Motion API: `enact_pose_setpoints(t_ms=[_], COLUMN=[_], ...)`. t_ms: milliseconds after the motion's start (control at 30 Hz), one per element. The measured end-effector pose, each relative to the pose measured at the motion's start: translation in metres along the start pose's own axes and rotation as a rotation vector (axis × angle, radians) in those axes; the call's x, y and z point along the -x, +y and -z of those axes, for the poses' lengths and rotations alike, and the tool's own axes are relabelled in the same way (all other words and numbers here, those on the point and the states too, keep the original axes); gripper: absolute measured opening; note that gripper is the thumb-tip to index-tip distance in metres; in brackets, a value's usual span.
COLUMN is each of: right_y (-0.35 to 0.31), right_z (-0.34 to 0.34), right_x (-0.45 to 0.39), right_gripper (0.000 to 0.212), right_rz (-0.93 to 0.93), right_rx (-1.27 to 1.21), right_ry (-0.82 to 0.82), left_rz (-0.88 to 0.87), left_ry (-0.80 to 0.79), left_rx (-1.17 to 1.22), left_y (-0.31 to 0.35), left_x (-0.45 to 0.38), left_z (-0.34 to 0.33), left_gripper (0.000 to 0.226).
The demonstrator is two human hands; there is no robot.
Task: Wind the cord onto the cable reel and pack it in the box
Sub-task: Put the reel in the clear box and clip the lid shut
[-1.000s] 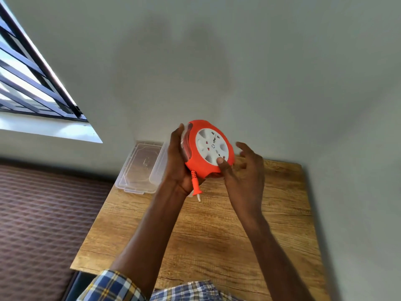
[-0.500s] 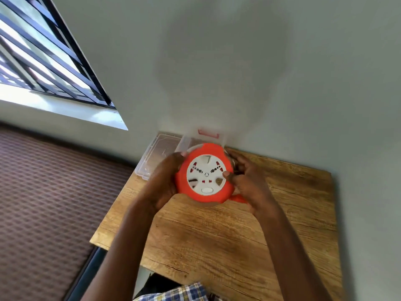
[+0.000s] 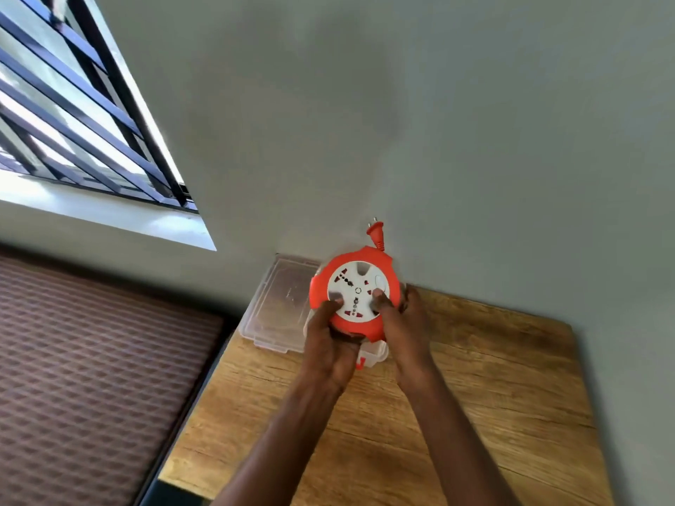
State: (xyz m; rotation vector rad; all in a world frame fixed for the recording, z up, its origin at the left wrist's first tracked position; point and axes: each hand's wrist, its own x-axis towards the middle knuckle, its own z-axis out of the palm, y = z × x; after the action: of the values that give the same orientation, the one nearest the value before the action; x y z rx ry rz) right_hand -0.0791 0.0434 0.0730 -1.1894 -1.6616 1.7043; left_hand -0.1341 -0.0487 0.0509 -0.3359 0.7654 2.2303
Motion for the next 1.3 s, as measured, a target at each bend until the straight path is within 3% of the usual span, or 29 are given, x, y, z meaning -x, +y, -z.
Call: enact_pose_setpoints(t_ms=[67,200,367,533,867,1100,1300], right_y=[0.005,0.005,0.01,0.014,0.029,0.04,0.058], right_z=[-0.004,-0.003,-0.015,-0.039,-0.049,-0.049,-0.049], right_x=[-0.009,-0.038,-0.059,-0.072,-0.092,-0.095,-0.097], right_gripper=[0.038,0.043,0.055,0.056,0.054,0.057,0.054], right_rz=[-0.02,-0.06,-0.012,-0.033,-0.232,-0.14,-0.025], right_rx=[0.01,0.209,0.478,0.755,0.603,0.675,0.795], right_ry=[0.026,-0.025,-0.124,-0.228,-0.257,-0.301,-0.271], left_rz=[0.019,-0.093,-0.302,-0.305,-0.502,-0.45,-0.416], left_ry=[0.028,0.034,0.094,0.145,0.185,0.185,0.211], left_rx=[-0.113,-0.834,-1.322,-1.356,-1.679,-2.128,-2.05], left_y=[0.004,0.038,0.067,0.072,0.043,0.03,0.027], left_x=[-0.007,-0.028,-0.053,-0.064,-0.069,-0.069,-0.068], left_z=[0.005,0.029,0.037,0.035,0.034,0.031,0.028], left_gripper=[0.043,0.033,0.029,0.038,0.038,0.061,0.064])
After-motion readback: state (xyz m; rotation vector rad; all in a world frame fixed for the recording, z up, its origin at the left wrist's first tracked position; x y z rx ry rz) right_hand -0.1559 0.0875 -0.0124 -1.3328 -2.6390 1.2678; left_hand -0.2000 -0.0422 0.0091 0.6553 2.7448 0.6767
